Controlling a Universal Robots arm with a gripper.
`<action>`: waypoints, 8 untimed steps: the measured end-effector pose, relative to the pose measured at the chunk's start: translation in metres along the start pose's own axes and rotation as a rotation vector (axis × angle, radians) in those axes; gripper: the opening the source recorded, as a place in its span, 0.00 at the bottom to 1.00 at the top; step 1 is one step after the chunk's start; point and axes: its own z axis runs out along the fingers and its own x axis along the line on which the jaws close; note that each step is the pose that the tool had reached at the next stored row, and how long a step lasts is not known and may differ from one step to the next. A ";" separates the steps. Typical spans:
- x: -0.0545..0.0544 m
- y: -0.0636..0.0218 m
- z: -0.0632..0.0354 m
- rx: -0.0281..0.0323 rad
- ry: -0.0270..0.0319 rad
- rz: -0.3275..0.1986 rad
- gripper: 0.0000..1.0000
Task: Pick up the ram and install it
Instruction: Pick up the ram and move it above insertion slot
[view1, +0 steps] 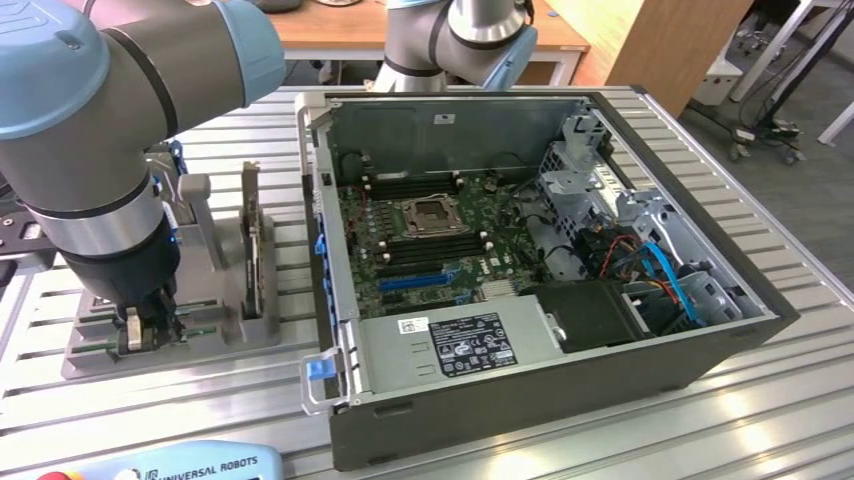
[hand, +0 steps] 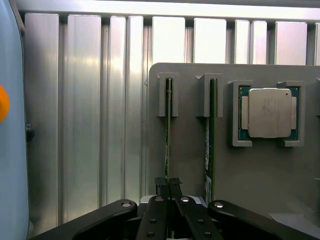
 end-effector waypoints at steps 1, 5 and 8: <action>0.000 0.0000 0.0000 0.0002 -0.0002 0.000 0.11; 0.000 0.0000 -0.0003 0.0000 -0.0004 0.000 0.11; 0.000 0.0000 -0.0003 0.0000 -0.0004 0.000 0.11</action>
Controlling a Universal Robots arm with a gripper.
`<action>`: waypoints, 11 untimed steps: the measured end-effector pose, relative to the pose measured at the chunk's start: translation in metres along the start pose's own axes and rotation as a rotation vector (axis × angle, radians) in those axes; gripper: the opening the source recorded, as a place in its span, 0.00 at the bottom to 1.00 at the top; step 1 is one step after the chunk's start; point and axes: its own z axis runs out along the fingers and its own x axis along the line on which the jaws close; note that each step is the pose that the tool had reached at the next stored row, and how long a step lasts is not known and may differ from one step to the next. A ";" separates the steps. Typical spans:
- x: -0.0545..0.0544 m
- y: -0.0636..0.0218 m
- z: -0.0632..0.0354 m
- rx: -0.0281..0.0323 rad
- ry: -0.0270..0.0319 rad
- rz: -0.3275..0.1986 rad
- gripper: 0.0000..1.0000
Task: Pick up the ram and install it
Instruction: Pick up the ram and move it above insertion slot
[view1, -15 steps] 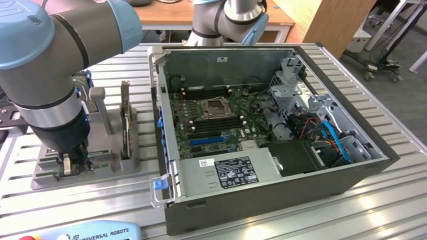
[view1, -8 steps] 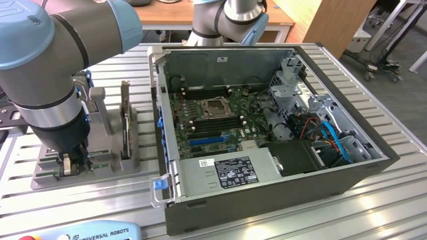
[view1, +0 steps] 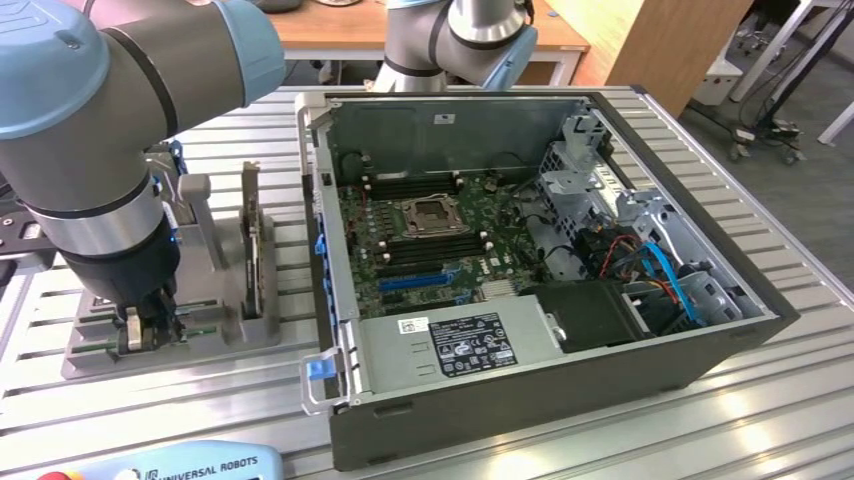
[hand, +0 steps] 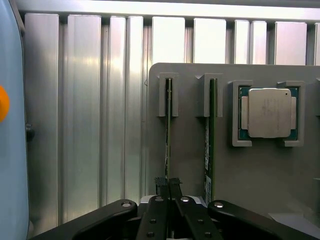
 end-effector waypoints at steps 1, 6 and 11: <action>0.000 0.0000 0.0000 0.0000 0.0000 0.000 0.11; 0.000 0.0001 -0.0014 -0.0003 0.0002 0.000 0.11; 0.000 0.0001 -0.0063 0.0000 0.0000 0.000 0.11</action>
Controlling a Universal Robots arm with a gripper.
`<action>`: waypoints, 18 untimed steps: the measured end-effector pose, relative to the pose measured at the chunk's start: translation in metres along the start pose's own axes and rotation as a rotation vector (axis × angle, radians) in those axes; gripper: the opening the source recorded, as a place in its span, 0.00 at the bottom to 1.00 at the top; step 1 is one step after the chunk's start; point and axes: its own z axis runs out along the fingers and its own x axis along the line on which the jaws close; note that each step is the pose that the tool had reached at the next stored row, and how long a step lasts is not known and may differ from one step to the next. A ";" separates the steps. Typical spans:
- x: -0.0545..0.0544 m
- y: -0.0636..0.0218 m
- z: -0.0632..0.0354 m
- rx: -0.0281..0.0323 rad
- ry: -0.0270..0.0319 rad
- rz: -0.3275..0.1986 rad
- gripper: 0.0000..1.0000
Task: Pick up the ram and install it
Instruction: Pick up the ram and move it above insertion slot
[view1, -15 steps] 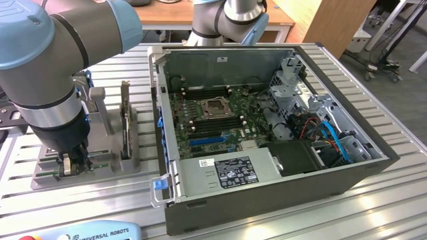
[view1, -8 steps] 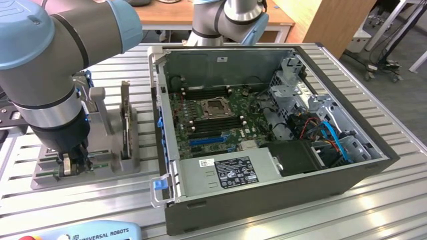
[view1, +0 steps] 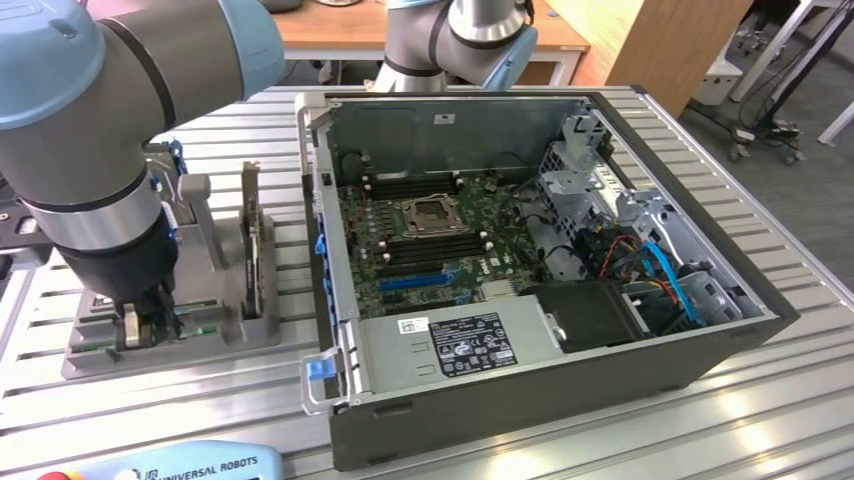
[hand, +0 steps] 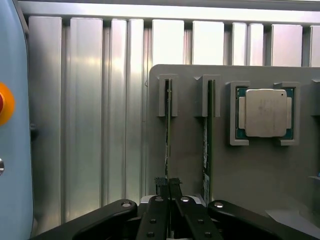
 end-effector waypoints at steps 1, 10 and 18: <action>0.000 0.0000 -0.0014 -0.0001 0.0000 0.000 0.11; 0.000 0.0001 -0.0169 -0.0002 0.0000 0.000 0.11; 0.000 0.0005 -0.0373 -0.0004 0.0000 0.000 0.11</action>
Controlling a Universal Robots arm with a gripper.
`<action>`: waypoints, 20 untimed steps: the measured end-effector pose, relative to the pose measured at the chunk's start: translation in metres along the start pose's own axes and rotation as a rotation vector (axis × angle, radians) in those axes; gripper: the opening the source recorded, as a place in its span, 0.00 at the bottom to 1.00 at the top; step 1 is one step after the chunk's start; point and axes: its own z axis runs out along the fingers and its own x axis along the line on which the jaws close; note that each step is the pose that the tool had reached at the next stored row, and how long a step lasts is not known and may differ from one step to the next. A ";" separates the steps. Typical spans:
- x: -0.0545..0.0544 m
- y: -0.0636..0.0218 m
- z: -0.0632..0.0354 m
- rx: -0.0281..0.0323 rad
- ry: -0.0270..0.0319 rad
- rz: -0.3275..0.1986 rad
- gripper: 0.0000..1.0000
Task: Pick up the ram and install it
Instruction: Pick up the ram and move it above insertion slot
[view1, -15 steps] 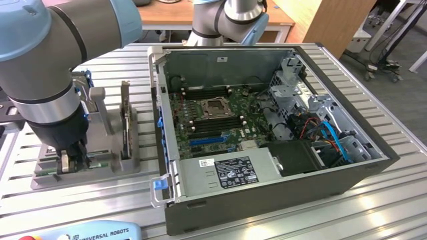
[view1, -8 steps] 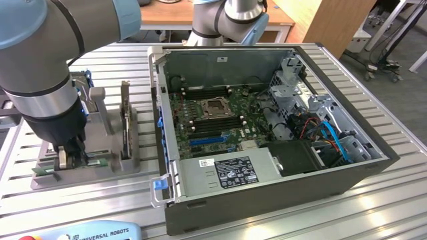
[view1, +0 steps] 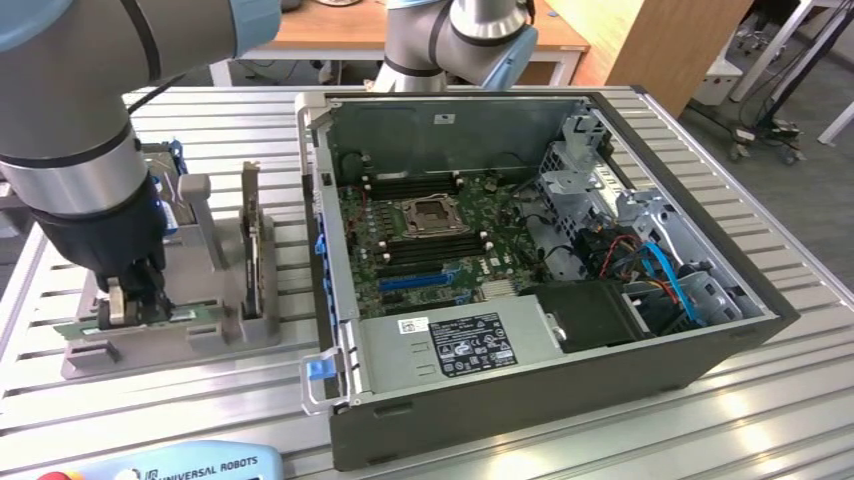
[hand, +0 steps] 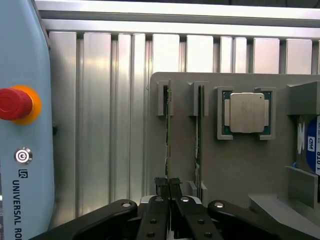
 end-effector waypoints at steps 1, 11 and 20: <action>0.000 0.0000 -0.0026 0.0000 0.0000 0.000 0.11; 0.000 0.0009 -0.0331 0.0000 0.0000 0.000 0.11; -0.001 0.0019 -0.0618 0.0000 0.0000 0.000 0.11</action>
